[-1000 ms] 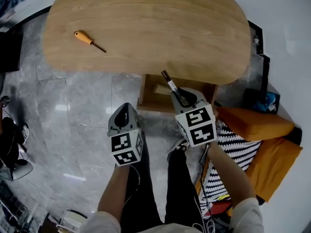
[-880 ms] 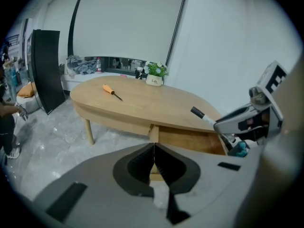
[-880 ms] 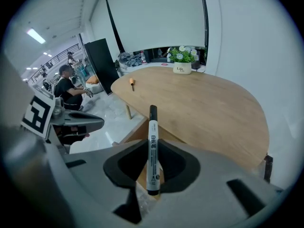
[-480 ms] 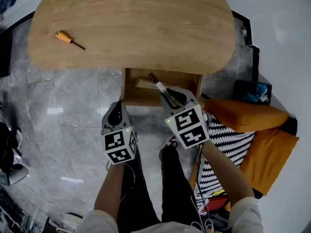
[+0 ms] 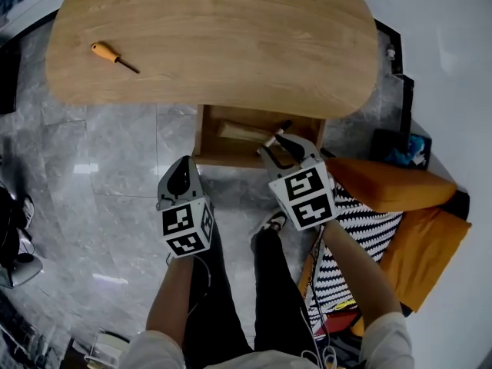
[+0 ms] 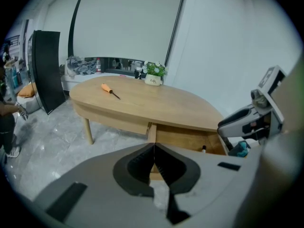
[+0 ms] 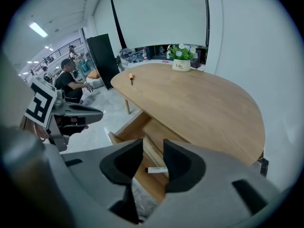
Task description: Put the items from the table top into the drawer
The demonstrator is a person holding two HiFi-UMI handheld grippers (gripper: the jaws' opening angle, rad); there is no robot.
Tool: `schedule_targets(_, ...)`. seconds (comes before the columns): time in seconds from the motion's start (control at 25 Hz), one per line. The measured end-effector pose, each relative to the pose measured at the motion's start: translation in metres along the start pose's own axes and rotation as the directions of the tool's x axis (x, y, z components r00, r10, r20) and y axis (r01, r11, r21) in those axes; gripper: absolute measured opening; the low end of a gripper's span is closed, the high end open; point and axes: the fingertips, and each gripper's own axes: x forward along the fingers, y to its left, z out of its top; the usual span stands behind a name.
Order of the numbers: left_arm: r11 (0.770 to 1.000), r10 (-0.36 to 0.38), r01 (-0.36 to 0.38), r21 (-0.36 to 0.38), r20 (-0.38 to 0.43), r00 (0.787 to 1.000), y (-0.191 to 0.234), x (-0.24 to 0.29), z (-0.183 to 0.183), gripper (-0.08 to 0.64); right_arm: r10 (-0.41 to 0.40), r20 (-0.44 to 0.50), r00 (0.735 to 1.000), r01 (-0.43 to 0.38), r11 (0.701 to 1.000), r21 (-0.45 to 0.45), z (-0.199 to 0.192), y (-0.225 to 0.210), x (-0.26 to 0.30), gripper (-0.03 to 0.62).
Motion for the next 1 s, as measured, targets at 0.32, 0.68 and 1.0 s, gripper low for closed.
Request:
schedule_targets(0.32,0.999,0.027,-0.027,-0.025,-0.001,1.0,0.021,0.001,0.005,0.011,0.024,-0.005,1.0,-0.024,0.999,-0.023,0.019,0.013,0.017,0.123)
schedule_targets(0.68,0.997,0.073,-0.072,-0.04,0.025,0.997,0.071,0.006,0.041,0.011,0.053,0.012,0.999,-0.053,0.997,-0.058,0.075,0.033,0.051,0.123)
schedule_targets(1.0,0.988,0.131,-0.127,-0.088,0.04,0.991,0.139,0.015,0.078,0.009,0.09,0.029,0.996,-0.087,0.992,-0.088,0.15,0.061,0.09,0.123)
